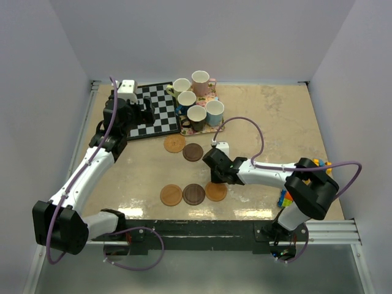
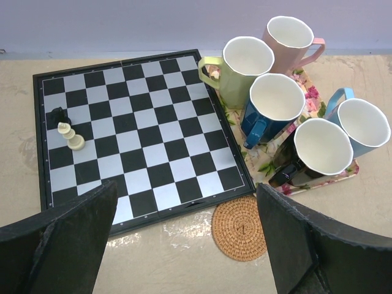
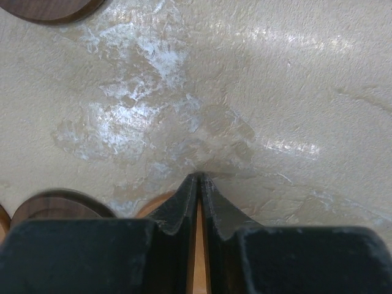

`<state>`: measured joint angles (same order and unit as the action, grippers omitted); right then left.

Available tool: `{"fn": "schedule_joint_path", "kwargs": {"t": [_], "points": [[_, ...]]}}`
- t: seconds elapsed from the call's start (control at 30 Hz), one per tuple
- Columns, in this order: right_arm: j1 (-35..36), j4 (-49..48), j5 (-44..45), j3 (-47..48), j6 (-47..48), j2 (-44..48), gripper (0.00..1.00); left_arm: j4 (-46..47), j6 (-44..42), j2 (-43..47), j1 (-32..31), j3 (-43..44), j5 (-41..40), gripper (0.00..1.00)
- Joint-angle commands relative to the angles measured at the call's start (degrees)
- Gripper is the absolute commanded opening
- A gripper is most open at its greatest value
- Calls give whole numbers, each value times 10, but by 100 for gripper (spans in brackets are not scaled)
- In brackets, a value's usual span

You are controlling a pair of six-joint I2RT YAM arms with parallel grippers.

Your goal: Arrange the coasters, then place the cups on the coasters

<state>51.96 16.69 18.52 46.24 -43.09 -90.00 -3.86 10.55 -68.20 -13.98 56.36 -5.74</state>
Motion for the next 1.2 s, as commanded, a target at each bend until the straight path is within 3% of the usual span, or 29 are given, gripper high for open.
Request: {"fn": "schedule_joint_path", "kwargs": {"t": [0.0, 0.73, 1.17], "points": [[9, 17, -4, -17, -21, 11, 9, 29, 10, 11, -3, 1, 3, 100], [24, 22, -5, -25, -37, 18, 9, 30, 9, 12, -6, 0, 2, 100], [22, 79, 61, 67, -15, 1, 24, 29, 4, 11, -6, 0, -8, 100]]}}
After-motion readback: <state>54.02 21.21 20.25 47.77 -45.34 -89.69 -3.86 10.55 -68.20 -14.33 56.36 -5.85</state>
